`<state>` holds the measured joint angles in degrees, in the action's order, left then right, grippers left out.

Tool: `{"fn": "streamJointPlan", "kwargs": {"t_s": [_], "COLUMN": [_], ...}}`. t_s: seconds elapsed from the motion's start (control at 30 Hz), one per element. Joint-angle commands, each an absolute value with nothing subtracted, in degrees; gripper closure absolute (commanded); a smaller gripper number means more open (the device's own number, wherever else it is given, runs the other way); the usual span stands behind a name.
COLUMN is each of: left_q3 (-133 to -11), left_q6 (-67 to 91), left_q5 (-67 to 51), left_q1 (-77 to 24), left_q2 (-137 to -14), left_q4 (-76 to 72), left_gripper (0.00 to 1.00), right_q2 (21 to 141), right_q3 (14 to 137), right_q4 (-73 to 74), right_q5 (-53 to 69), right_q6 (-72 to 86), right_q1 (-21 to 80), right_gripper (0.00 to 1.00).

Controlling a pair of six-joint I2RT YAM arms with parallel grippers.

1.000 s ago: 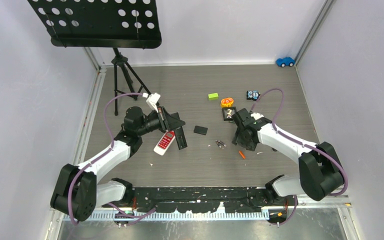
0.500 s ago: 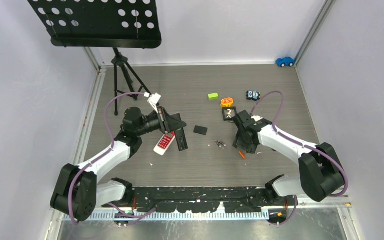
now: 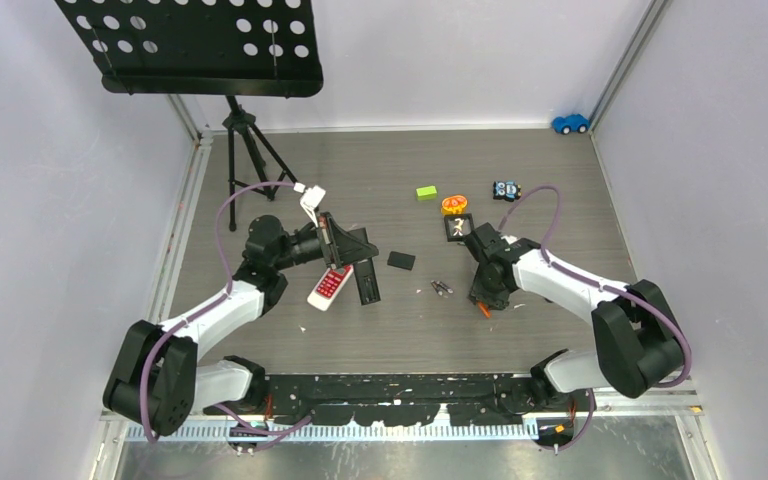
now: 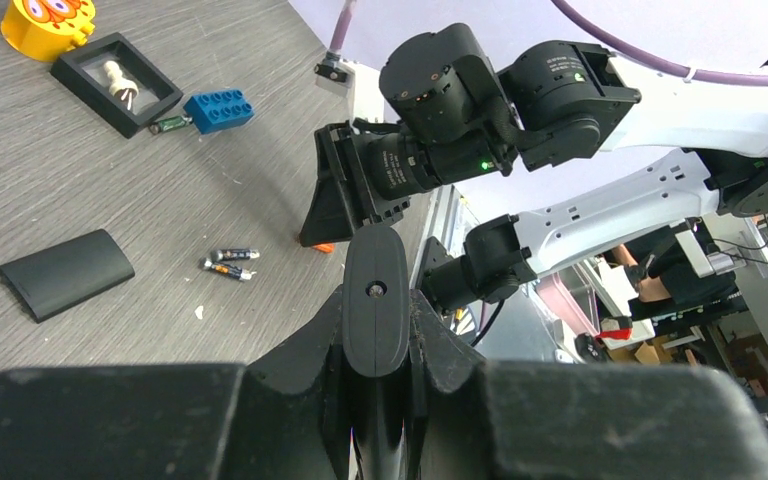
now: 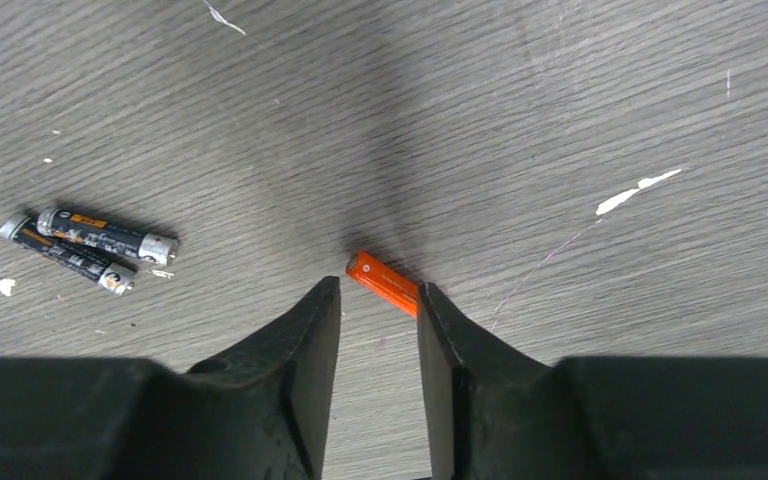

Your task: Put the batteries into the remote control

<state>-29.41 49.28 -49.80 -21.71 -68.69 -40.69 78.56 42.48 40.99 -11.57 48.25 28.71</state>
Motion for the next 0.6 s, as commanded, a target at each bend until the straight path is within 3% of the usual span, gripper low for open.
{"fn": "streamJointPlan", "kwargs": {"t_s": [0.0, 0.33, 0.57], "left_q3": [-29.71, -29.62, -29.35], "left_q6": [49.66, 50.1, 50.53], "left_q5": [-50.96, -51.14, -50.78], "left_q1": [-21.93, -22.06, -22.15], "left_q2": [-68.54, -66.68, -66.19], "left_q4": [-44.96, -45.26, -45.26], "left_gripper": [1.0, 1.0, 1.0], "right_q2": [79.67, 79.95, 78.71], "right_q3": [41.94, 41.39, 38.43], "right_q4": [40.4, 39.31, 35.2], "right_q5": [-11.91, -12.23, -11.14], "right_q6": [48.12, 48.51, 58.22], "right_q1": [28.59, 28.57, 28.56], "right_gripper": [0.65, 0.76, 0.76]}}
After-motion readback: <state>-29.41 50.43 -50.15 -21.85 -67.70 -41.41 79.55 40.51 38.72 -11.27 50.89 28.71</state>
